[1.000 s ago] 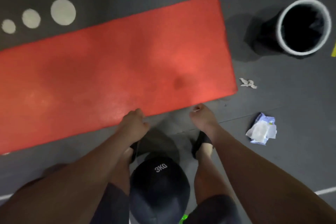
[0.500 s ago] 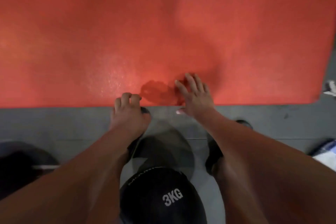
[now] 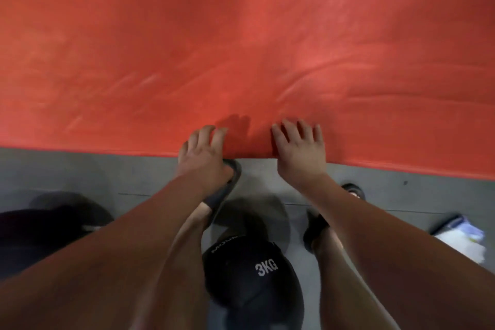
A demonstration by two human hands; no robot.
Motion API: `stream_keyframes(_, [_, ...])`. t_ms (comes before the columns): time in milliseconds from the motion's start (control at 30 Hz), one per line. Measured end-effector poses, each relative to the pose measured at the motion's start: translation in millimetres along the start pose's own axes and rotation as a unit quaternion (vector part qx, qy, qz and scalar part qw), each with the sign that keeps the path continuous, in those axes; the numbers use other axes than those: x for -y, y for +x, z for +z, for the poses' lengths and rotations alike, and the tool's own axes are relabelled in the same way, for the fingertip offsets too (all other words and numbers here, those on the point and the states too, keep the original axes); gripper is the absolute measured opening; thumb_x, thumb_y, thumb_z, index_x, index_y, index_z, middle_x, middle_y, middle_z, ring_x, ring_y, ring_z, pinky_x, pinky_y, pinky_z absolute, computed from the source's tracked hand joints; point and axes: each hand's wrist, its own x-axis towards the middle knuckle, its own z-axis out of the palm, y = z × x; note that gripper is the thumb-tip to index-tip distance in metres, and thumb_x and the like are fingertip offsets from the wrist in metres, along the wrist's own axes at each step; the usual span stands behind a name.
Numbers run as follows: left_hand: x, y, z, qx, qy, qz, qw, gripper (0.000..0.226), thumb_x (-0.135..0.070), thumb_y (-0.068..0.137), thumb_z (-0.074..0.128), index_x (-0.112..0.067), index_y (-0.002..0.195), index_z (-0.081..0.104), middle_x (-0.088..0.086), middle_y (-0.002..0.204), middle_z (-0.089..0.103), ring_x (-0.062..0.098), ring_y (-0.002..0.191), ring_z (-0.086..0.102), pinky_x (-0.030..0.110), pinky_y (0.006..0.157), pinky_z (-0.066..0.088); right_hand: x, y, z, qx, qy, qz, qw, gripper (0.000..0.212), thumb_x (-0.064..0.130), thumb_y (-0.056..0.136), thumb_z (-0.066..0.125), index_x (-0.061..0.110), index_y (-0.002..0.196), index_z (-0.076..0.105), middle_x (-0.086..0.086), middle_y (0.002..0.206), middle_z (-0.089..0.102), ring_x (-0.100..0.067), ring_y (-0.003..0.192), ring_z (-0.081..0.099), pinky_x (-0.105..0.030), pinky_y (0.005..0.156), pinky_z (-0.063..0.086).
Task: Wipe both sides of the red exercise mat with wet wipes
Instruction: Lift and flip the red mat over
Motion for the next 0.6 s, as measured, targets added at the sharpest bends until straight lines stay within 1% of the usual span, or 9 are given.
stream_keyframes(100, [1, -11, -64, 0.002, 0.043, 0.032, 0.999, 0.090, -0.046, 0.083, 0.067, -0.036, 0.156, 0.015, 0.000, 0.160, 0.018, 0.026, 0.147, 0.018, 0.044, 0.119, 0.023, 0, 1, -74, -0.070, 0.018, -0.023, 0.997, 0.055, 0.019, 0.076, 0.058, 0.018, 0.131, 0.061, -0.005, 0.131, 0.063, -0.039, 0.119, 0.056, -0.057, 0.101, 0.043])
stream_keyframes(200, [2, -18, -124, -0.001, 0.066, 0.049, 0.997, 0.091, -0.048, 0.086, 0.067, -0.039, 0.157, 0.012, -0.001, 0.163, 0.019, 0.025, 0.150, 0.017, 0.048, 0.122, 0.020, -2, 2, -146, -0.135, 0.052, -0.034, 0.989, 0.046, 0.020, 0.074, 0.054, 0.019, 0.118, 0.069, -0.002, 0.118, 0.071, -0.034, 0.106, 0.066, -0.047, 0.091, 0.052])
stream_keyframes(267, [7, -25, -160, 0.019, 0.072, 0.040, 0.996, 0.090, -0.043, 0.088, 0.069, -0.040, 0.158, 0.013, -0.002, 0.164, 0.021, 0.026, 0.151, 0.020, 0.052, 0.122, 0.020, -4, 0, -188, -0.155, 0.055, -0.042, 0.986, 0.044, 0.024, 0.071, 0.050, 0.021, 0.110, 0.071, -0.001, 0.109, 0.073, -0.030, 0.097, 0.069, -0.040, 0.082, 0.054])
stream_keyframes(300, [9, -28, -176, 0.020, 0.059, 0.037, 0.997, 0.087, -0.037, 0.089, 0.068, -0.041, 0.158, 0.015, -0.002, 0.164, 0.024, 0.025, 0.150, 0.024, 0.054, 0.121, 0.021, -7, -1, -207, -0.167, 0.049, -0.039, 0.984, 0.042, 0.024, 0.069, 0.051, 0.021, 0.106, 0.071, 0.000, 0.105, 0.074, -0.029, 0.093, 0.069, -0.036, 0.077, 0.054])
stream_keyframes(367, [11, -39, -206, -0.007, 0.022, 0.053, 0.998, 0.080, -0.026, 0.091, 0.063, -0.043, 0.157, 0.022, -0.002, 0.160, 0.035, 0.025, 0.144, 0.036, 0.055, 0.118, 0.029, -11, -2, -243, -0.183, 0.040, -0.026, 0.982, 0.041, 0.024, 0.065, 0.054, 0.022, 0.102, 0.071, 0.001, 0.100, 0.074, -0.028, 0.086, 0.069, -0.032, 0.070, 0.052])
stream_keyframes(400, [11, -46, -219, -0.030, 0.011, 0.069, 0.997, 0.076, -0.023, 0.091, 0.060, -0.043, 0.156, 0.026, 0.000, 0.154, 0.043, 0.027, 0.138, 0.044, 0.052, 0.113, 0.036, -13, -3, -259, -0.185, 0.036, -0.026, 0.982, 0.042, 0.025, 0.065, 0.053, 0.023, 0.104, 0.071, 0.002, 0.099, 0.074, -0.028, 0.084, 0.069, -0.032, 0.068, 0.052])
stream_keyframes(467, [8, -64, -244, -0.059, 0.016, 0.083, 0.995, 0.067, -0.022, 0.092, 0.058, -0.040, 0.152, 0.033, 0.007, 0.137, 0.058, 0.032, 0.123, 0.057, 0.046, 0.101, 0.046, -13, -10, -289, -0.193, 0.030, -0.032, 0.980, 0.047, 0.027, 0.066, 0.047, 0.025, 0.107, 0.070, 0.002, 0.100, 0.074, -0.029, 0.082, 0.069, -0.031, 0.066, 0.052])
stream_keyframes(533, [1, -84, -271, -0.058, 0.047, 0.079, 0.994, 0.058, -0.026, 0.094, 0.055, -0.039, 0.147, 0.037, 0.011, 0.124, 0.065, 0.035, 0.111, 0.063, 0.044, 0.094, 0.050, -12, -23, -318, -0.198, 0.031, -0.025, 0.979, 0.050, 0.028, 0.067, 0.043, 0.026, 0.110, 0.069, 0.003, 0.099, 0.074, -0.029, 0.080, 0.069, -0.031, 0.063, 0.052])
stream_keyframes(600, [-9, -105, -300, -0.057, 0.063, 0.074, 0.994, 0.052, -0.029, 0.096, 0.052, -0.040, 0.145, 0.038, 0.011, 0.122, 0.067, 0.038, 0.108, 0.065, 0.043, 0.092, 0.051, -10, -40, -348, -0.191, 0.033, -0.007, 0.981, 0.048, 0.027, 0.068, 0.047, 0.027, 0.111, 0.069, 0.003, 0.098, 0.073, -0.029, 0.078, 0.069, -0.031, 0.061, 0.052])
